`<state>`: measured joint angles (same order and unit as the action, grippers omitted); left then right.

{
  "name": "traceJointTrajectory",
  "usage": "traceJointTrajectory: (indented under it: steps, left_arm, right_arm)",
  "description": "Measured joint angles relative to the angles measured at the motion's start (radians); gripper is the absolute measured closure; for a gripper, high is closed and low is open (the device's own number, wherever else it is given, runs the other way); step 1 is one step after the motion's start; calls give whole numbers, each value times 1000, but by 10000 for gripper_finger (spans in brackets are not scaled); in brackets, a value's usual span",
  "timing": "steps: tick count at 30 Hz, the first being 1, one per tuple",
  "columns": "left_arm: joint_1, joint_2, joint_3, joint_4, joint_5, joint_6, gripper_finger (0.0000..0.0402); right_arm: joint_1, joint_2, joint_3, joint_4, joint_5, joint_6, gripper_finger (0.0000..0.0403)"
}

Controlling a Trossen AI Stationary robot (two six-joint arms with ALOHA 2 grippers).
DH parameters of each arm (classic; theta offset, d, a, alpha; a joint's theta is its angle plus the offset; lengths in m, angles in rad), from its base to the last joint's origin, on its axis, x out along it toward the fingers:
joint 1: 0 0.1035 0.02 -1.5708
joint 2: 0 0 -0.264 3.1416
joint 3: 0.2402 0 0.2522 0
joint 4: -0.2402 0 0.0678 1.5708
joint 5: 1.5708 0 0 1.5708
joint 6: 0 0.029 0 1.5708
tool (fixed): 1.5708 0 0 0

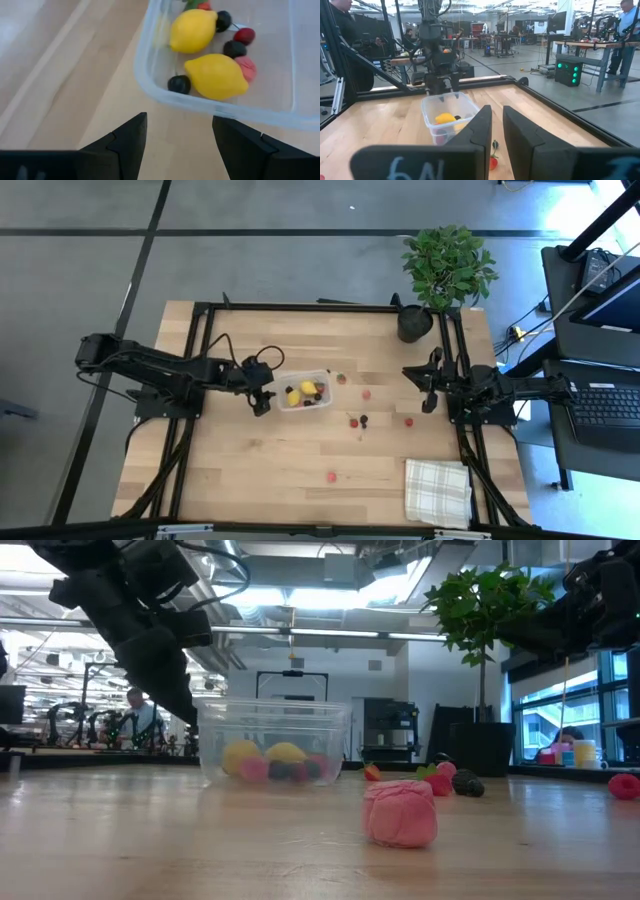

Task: Pick and placing Produce into tupperware
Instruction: Adjust the transparent bin

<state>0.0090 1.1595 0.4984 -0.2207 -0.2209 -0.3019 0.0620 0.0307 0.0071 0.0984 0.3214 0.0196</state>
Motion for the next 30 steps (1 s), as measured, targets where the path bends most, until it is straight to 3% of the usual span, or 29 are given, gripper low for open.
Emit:
traceJointTrajectory:
  steps: [11, 20, 30]
  left_arm:
    - [22, 0, 0, 112, -12, 50, 184]
    - [22, 0, 0, 99, -17, 49, 184]
    - [-20, -12, 61, 105, -19, 57, 184]
  right_arm:
    - [0, 0, 0, -7, 0, 3, 352]
    - [0, 0, 0, -1, 0, 7, 352]
    - [0, 0, 0, 159, 0, 26, 352]
